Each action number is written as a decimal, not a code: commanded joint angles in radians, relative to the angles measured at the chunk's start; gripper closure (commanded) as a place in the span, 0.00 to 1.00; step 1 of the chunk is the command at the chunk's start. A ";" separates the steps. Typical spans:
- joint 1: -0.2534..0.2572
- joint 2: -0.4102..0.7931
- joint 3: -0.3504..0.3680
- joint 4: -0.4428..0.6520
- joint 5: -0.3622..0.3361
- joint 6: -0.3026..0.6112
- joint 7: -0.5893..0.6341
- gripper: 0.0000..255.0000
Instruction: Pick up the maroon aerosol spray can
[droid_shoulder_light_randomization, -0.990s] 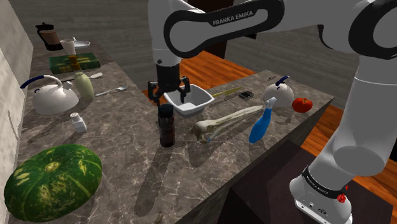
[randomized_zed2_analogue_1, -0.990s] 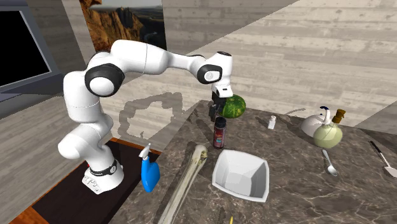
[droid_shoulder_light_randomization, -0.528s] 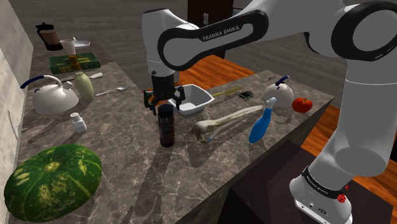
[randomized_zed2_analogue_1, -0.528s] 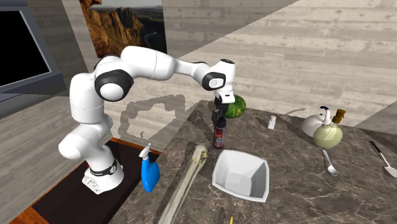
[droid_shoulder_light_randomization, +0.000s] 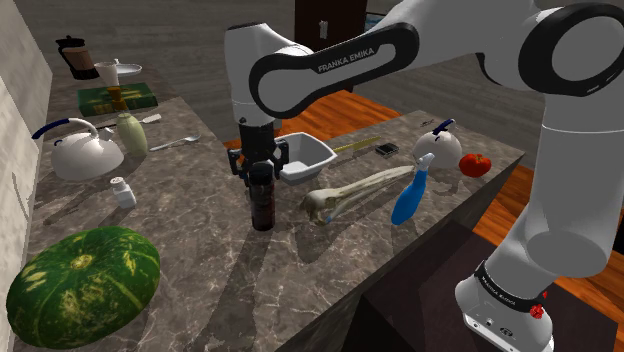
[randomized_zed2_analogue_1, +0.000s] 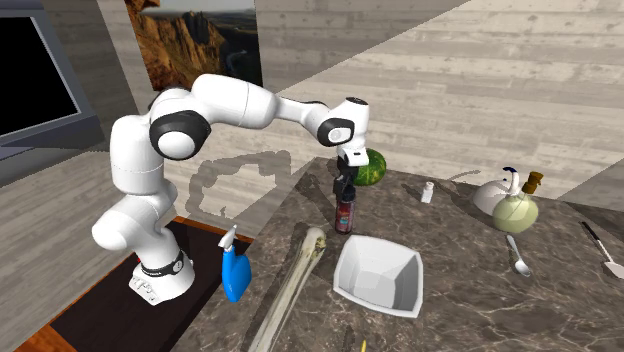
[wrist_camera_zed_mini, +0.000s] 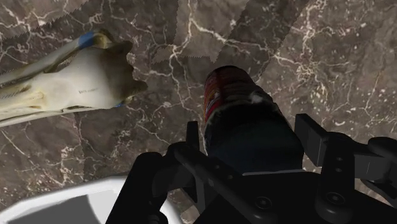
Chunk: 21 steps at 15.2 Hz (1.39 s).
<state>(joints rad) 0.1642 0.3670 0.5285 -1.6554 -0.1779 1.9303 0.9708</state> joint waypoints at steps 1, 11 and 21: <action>0.000 0.001 0.000 -0.001 0.000 0.000 0.000 1.00; 0.001 -0.017 0.006 0.057 0.012 -0.073 -0.007 1.00; 0.007 -0.030 0.012 0.163 0.022 -0.191 -0.014 1.00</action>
<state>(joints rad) 0.1703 0.3375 0.5398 -1.5015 -0.1561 1.7486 0.9567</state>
